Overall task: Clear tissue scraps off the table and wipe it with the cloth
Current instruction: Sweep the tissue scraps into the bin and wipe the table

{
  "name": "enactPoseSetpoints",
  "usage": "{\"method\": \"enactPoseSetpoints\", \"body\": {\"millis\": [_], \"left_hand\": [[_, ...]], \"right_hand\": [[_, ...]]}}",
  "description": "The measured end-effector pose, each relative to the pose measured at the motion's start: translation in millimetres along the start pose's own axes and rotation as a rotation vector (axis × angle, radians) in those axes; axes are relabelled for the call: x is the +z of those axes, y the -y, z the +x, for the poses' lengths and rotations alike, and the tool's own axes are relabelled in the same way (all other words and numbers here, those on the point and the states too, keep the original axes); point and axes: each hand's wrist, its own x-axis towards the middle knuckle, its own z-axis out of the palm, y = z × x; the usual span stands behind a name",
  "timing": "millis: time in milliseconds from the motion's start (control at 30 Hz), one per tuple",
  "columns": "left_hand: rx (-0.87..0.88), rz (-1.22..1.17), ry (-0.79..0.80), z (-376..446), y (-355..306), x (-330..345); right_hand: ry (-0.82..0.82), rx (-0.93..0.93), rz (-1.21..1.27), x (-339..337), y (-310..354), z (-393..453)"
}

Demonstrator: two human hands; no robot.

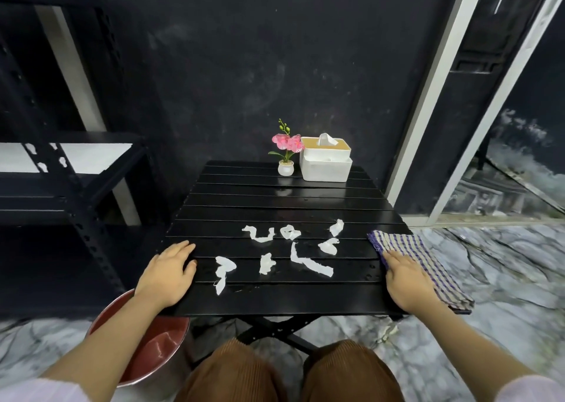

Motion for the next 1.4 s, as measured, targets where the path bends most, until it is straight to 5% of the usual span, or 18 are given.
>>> {"method": "enactPoseSetpoints", "body": {"millis": [300, 633, 1400], "left_hand": [[0.023, -0.007, -0.013, 1, 1, 4], [0.019, -0.011, -0.019, 1, 0, 5], [0.009, 0.007, -0.002, -2, -3, 4]], "right_hand": [[0.057, -0.096, 0.021, -26, -26, 18], [0.071, 0.027, -0.066, -7, -18, 16], [0.078, -0.287, 0.122, 37, 134, -19]]}}
